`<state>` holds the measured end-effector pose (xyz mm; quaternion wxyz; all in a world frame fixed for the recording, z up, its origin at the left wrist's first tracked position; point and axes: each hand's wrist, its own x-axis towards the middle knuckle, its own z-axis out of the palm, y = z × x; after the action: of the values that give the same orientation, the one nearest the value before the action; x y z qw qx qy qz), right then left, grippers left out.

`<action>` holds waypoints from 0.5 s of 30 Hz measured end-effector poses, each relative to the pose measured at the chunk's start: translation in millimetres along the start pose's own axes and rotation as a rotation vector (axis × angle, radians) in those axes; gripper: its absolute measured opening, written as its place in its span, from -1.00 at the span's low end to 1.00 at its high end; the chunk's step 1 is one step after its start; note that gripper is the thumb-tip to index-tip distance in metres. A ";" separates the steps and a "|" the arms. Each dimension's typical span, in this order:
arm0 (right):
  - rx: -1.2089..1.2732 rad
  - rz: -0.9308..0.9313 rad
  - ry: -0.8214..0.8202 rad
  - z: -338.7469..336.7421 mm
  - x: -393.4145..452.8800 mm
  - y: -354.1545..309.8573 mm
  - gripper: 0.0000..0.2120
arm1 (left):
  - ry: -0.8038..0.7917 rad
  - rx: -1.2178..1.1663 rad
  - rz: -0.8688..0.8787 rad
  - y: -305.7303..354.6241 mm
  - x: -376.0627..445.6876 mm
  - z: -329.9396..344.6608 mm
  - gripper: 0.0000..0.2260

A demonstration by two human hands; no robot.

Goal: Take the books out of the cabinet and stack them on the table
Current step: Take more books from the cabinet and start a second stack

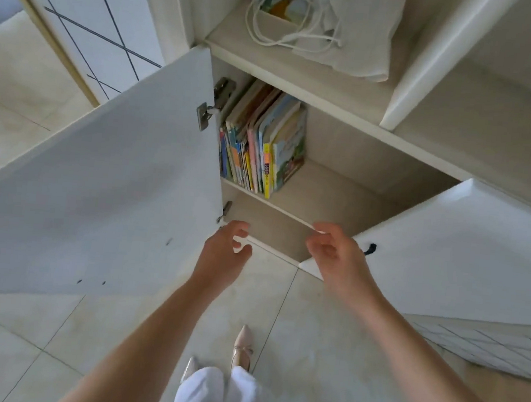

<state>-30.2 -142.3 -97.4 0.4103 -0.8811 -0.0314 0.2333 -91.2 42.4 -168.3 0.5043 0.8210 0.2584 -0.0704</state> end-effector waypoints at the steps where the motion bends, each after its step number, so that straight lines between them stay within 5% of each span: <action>1: 0.011 0.006 -0.019 1.4 14.8 -2.2 -0.72 | 0.012 -0.015 0.002 0.5 13.1 2.8 -0.69; 7: 0.080 0.072 -0.062 24.0 95.0 -11.2 -0.72 | 0.078 -0.064 0.049 -3.7 88.1 11.0 -0.64; 10: 0.130 0.094 -0.031 38.9 136.7 -24.5 -0.96 | 0.105 -0.128 0.077 -8.6 124.4 13.8 -0.60; 15: 0.256 0.158 0.019 57.6 206.1 -50.7 -0.81 | 0.218 -0.198 0.201 -10.9 170.6 20.6 -0.56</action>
<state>134.8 -17.1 -171.4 0.4999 -0.8234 0.0722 0.2587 52.5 88.8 -251.1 0.5563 0.7917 0.2339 0.0954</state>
